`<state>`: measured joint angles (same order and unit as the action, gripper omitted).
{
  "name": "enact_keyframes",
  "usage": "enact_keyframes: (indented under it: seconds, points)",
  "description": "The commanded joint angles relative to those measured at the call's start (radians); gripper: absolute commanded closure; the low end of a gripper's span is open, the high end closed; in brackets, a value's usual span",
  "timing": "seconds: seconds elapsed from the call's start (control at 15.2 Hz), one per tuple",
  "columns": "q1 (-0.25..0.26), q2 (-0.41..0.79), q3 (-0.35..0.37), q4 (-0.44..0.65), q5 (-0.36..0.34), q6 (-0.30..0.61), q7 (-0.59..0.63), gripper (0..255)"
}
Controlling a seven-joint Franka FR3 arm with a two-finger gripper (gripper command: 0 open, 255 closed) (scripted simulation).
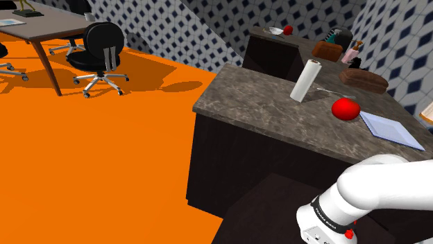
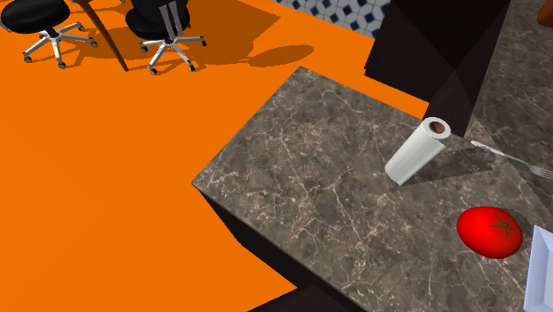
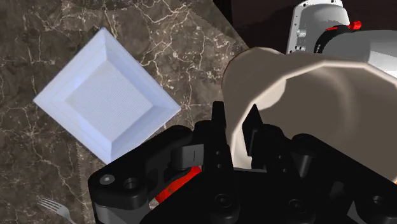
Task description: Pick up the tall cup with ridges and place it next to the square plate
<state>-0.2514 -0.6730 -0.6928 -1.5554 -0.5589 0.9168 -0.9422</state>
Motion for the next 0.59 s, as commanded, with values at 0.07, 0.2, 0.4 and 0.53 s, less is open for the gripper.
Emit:
enact_keyframes:
  seconds: [0.07,0.2,0.4,0.53]
  points:
    - [0.016,0.018,-0.068,0.080,-0.055,-0.020,-0.102,255]
    - [0.036,0.038,-0.125,0.142,-0.088,-0.028,-0.173,255]
    - [0.084,0.078,-0.231,0.249,-0.133,-0.036,-0.285,255]
    - [0.134,0.109,-0.322,0.333,-0.160,-0.041,-0.365,255]
